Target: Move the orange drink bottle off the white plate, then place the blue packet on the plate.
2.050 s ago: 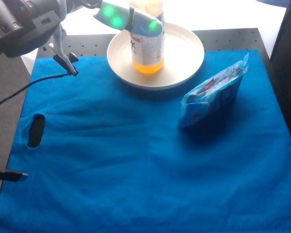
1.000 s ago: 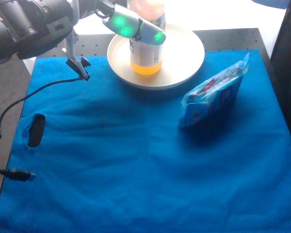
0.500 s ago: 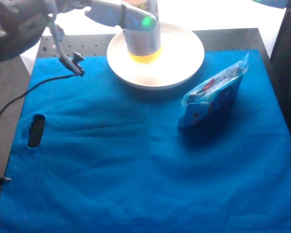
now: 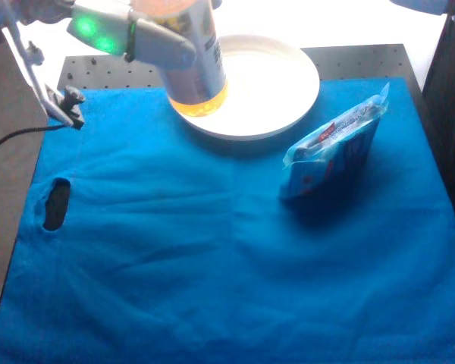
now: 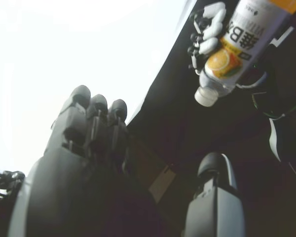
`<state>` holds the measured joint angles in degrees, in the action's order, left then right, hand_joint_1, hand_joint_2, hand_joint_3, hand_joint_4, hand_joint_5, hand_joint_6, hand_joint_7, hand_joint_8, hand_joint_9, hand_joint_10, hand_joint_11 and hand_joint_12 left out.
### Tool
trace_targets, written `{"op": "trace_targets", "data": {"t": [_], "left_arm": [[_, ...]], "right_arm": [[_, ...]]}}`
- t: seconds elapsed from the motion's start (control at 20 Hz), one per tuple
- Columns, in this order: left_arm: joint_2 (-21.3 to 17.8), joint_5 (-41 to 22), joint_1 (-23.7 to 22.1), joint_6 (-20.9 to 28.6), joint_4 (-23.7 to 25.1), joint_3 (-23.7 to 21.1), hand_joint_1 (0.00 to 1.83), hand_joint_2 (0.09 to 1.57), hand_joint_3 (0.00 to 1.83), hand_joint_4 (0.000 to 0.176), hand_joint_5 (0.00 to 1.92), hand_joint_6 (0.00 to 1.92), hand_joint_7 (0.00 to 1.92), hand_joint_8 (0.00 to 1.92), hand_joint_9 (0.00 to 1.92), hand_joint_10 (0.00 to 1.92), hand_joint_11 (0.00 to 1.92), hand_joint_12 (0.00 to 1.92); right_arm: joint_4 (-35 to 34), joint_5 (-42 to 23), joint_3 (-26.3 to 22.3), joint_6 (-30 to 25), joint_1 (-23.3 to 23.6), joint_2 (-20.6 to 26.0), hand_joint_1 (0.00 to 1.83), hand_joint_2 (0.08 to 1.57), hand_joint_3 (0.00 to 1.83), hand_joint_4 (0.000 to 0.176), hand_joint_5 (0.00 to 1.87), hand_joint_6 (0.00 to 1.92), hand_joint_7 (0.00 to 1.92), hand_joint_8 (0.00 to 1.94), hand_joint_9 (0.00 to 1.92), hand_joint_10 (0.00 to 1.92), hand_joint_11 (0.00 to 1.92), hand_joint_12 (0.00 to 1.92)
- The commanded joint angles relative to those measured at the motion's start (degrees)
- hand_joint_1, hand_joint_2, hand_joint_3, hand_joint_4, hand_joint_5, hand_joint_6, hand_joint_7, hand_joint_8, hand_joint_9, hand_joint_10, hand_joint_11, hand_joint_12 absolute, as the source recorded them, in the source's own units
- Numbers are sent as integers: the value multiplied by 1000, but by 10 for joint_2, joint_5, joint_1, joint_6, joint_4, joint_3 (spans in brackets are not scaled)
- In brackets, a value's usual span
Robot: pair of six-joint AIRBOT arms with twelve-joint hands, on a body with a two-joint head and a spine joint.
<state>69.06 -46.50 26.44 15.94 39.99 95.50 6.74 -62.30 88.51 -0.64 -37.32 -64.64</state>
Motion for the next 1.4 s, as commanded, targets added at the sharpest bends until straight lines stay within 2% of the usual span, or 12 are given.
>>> {"op": "trace_targets", "data": {"t": [0.0, 0.15, 0.4, 0.5, 0.65, 0.85, 1.0, 1.05, 1.1, 1.2, 1.25, 1.35], "left_arm": [[-6, -71, -3, 12, -35, -8, 1257, 1120, 0, 0, 1078, 594, 907, 1315, 722, 1162, 437, 1705], [-26, -85, 0, 10, -11, -41, 1255, 1125, 0, 0, 1069, 619, 893, 1336, 700, 1195, 485, 1656], [-40, -78, 8, 6, 27, -66, 1190, 1050, 0, 0, 1127, 705, 988, 1206, 907, 1604, 765, 1886], [-41, -75, 23, 5, 32, -74, 1254, 1090, 0, 0, 1103, 547, 993, 1224, 844, 1434, 690, 1835], [-41, -66, 43, 0, 33, -78, 1257, 1077, 0, 0, 1035, 746, 1096, 955, 965, 823, 718, 1313], [-36, -53, 61, -8, 27, -77, 1238, 1080, 4, 7, 1041, 819, 1058, 936, 1092, 360, 763, 1065], [-25, -47, 71, -8, 25, -68, 1248, 1082, 0, 0, 1037, 779, 1068, 968, 1128, 299, 753, 1105], [-23, -44, 73, -8, 25, -66, 1260, 1090, 4, 0, 1065, 674, 1009, 1132, 1047, 542, 740, 1197], [-23, -43, 74, -8, 25, -66, 1260, 1090, 4, 0, 1065, 674, 1009, 1132, 1047, 542, 740, 1197], [-22, -39, 76, -7, 29, -66, 1361, 1086, 5, 0, 974, 842, 1045, 973, 965, 1057, 753, 1201], [-22, -37, 77, -7, 31, -66, 1380, 1090, 0, 0, 945, 874, 1045, 940, 974, 1113, 780, 1174], [-22, -37, 78, -5, 32, -66, 1272, 1073, 1, 0, 1032, 744, 1106, 952, 1036, 739, 799, 1170]], "right_arm": [[-26, -63, -1, -6, 8, 0, 530, 907, 0, 76, 119, 9, 434, 13, 170, 2, 4, 192], [-26, -63, -2, -6, 8, 0, 523, 910, 0, 70, 122, 7, 446, 11, 208, 14, 34, 201], [-26, -63, -4, -6, 8, 0, 522, 884, 0, 73, 130, 6, 457, 7, 237, 13, 75, 205], [-21, -63, -5, -6, 8, 0, 513, 877, 0, 66, 129, 4, 459, 6, 245, 14, 84, 204], [-17, -64, -9, -6, 8, 1, 515, 882, 1, 64, 144, 2, 512, 6, 305, 8, 133, 176], [-15, -68, -10, -6, 8, 0, 513, 892, 4, 48, 136, 0, 500, 0, 299, 3, 130, 168], [-13, -68, -11, -6, 8, 0, 504, 888, 1, 43, 135, 0, 520, 5, 288, 0, 110, 153], [-12, -68, -11, -6, 8, 0, 501, 895, 3, 53, 145, 4, 505, 0, 270, 0, 106, 151], [-12, -68, -11, -6, 8, 0, 501, 895, 3, 53, 145, 4, 505, 0, 270, 0, 106, 151], [-10, -68, -11, -6, 8, 0, 478, 915, 8, 47, 139, 0, 479, 0, 274, 5, 109, 150], [-10, -68, -11, -6, 8, 0, 491, 908, 4, 48, 138, 0, 479, 0, 280, 7, 107, 149], [-10, -68, -11, -6, 8, 0, 507, 888, 0, 45, 154, 5, 510, 11, 283, 6, 122, 155]]}}
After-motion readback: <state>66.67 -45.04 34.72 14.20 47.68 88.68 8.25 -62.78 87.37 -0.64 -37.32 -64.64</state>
